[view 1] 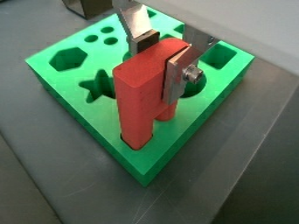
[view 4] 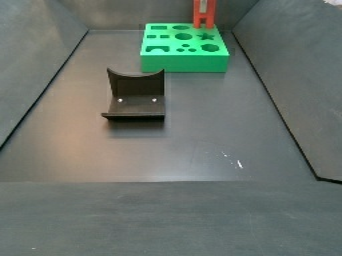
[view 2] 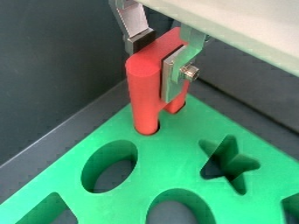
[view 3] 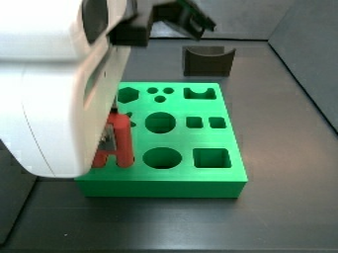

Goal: Insert the square-circle object.

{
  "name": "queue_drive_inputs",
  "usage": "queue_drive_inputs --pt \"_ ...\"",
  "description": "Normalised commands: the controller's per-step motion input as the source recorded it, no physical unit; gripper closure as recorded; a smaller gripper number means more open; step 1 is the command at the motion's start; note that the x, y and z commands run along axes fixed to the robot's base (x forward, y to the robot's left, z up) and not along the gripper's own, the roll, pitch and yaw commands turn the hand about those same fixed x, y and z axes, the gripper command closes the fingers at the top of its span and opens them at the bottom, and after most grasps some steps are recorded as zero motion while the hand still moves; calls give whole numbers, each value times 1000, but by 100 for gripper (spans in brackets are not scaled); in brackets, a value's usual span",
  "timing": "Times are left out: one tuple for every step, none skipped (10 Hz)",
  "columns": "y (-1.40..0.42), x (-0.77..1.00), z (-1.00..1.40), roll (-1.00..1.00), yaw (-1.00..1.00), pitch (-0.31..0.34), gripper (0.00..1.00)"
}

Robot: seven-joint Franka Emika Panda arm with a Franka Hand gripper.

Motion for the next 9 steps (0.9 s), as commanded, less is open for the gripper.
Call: queue_drive_inputs --pt "0 0 -269 -126 -23 -190 100" --pt "0 17 -206 84 0 0 100" --pt "-57 209 -254 200 0 69 100" --pt "-100 94 -386 241 0 0 100" --pt "-114 3 -380 280 0 0 100" --pt "-94 0 -311 236 0 -1 100" --pt "-54 0 -360 67 74 -157 100" --pt "-9 0 -197 -1 0 -70 100" --pt "0 0 0 0 0 -10 100"
